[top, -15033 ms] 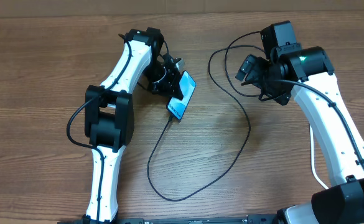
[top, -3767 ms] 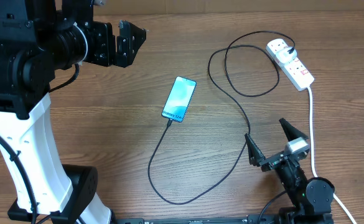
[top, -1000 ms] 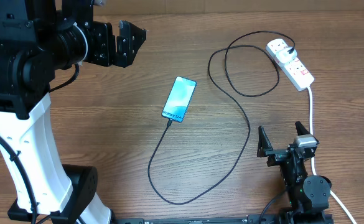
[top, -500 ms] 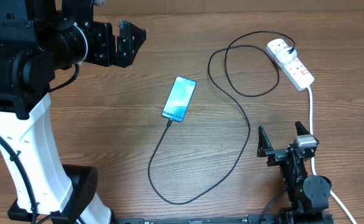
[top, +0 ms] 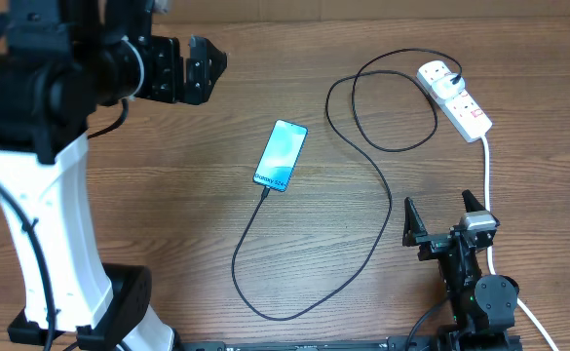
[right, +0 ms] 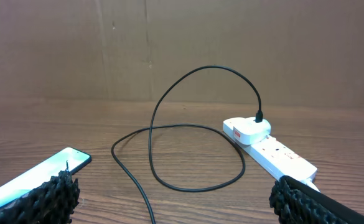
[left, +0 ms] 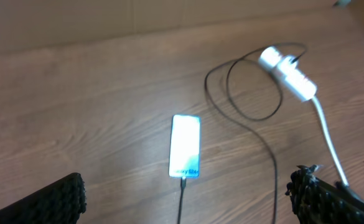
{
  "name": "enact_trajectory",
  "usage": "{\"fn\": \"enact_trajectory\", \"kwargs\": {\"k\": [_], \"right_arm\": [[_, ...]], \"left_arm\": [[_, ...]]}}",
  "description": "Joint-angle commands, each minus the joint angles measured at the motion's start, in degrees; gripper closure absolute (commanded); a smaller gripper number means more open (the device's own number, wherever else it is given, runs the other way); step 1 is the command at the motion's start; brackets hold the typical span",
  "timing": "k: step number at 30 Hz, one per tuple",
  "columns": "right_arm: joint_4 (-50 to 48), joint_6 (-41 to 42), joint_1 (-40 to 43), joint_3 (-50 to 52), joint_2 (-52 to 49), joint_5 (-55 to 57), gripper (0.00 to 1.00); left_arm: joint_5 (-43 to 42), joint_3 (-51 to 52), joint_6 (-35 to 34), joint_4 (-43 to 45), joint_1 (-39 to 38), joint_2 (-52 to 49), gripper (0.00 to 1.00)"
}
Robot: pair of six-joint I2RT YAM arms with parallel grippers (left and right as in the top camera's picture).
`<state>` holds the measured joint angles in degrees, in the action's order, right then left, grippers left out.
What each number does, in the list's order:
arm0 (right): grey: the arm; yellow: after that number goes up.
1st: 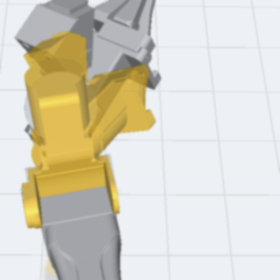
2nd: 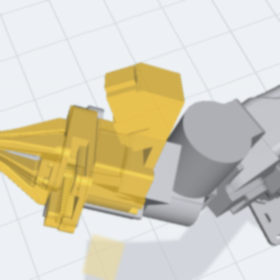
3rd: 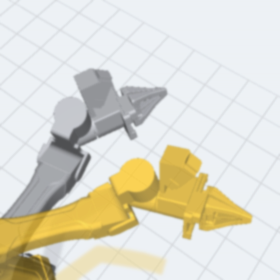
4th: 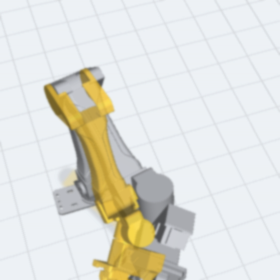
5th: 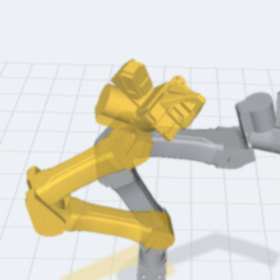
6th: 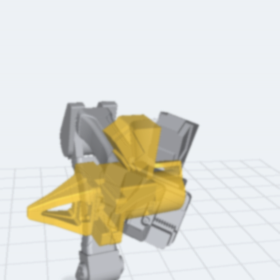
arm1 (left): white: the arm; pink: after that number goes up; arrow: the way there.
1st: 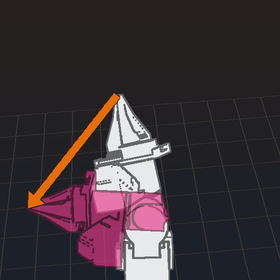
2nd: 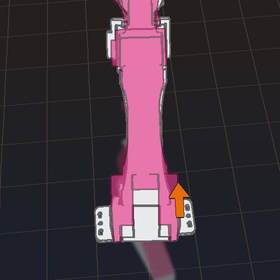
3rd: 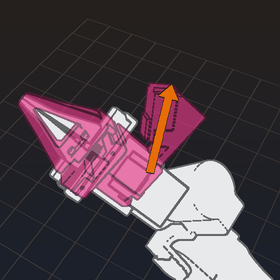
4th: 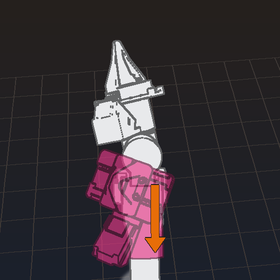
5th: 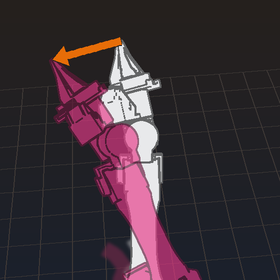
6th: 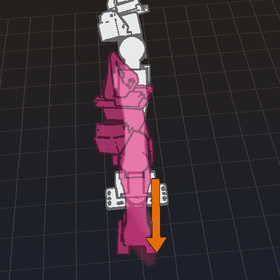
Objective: Plug charger to phone and switch on socket
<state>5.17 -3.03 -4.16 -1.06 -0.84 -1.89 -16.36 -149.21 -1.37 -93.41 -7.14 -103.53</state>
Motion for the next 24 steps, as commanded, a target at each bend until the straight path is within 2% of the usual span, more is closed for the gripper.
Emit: {"fn": "enact_trajectory", "kwargs": {"k": [1, 4, 6, 12, 21, 24], "right_arm": [[-0.3, -0.2, -0.3, 0.6, 0.7, 0.5, 0.00], [-0.3, -0.2, -0.3, 0.6, 0.7, 0.6, 0.00], [-0.3, -0.2, -0.3, 0.6, 0.7, 0.5, 0.00], [-0.3, -0.2, -0.3, 0.6, 0.7, 0.6, 0.00], [-0.3, -0.2, -0.3, 0.6, 0.7, 0.6, 0.00], [-0.3, -0.2, -0.3, 0.6, 0.7, 0.6, 0.00]], "left_arm": [[1.9, 11.8, 0.0, 5.2, -0.5, 5.4, 0.00], [1.9, 27.2, 0.0, 15.8, -0.5, 13.8, 0.00], [2.1, 33.9, 0.1, 19.6, -0.5, 18.5, 0.00], [7.5, 49.8, 0.4, 28.4, 0.5, 31.4, 0.00], [7.3, 74.8, 2.9, 42.8, 3.5, 51.8, 0.00], [7.4, 81.3, 2.6, 43.6, 4.3, 58.5, 0.00]]}}
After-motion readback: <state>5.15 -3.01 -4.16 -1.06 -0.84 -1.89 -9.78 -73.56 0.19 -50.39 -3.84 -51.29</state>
